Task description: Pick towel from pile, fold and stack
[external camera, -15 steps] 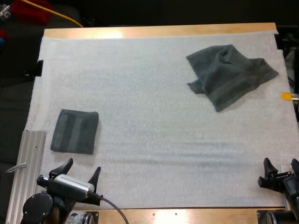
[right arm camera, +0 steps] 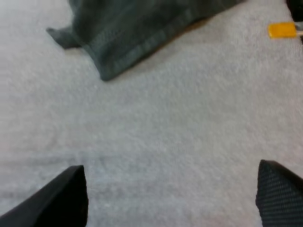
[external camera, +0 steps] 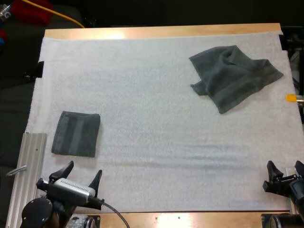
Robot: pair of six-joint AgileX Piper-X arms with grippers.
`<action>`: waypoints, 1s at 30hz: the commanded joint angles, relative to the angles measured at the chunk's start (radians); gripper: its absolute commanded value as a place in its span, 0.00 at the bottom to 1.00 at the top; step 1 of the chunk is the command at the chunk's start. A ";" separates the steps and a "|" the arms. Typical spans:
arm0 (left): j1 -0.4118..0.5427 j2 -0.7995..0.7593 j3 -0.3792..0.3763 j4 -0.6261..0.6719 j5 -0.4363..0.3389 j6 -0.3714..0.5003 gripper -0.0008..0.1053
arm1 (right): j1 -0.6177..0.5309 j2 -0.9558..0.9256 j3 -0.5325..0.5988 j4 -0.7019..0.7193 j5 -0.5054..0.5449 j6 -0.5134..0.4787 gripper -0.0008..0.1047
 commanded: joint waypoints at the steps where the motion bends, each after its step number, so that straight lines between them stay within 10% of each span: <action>1: 0.000 -0.094 -0.021 -0.019 0.005 -0.004 0.67 | 0.000 0.012 -0.022 0.001 -0.018 0.001 0.68; 13: -0.015 0.108 -0.127 -0.019 0.181 -0.004 0.67 | 0.000 0.192 -0.135 0.001 -0.207 0.004 0.68; 30: -0.190 0.351 -0.238 -0.021 0.188 0.055 0.67 | 0.000 0.455 -0.240 -0.131 -0.334 0.001 0.68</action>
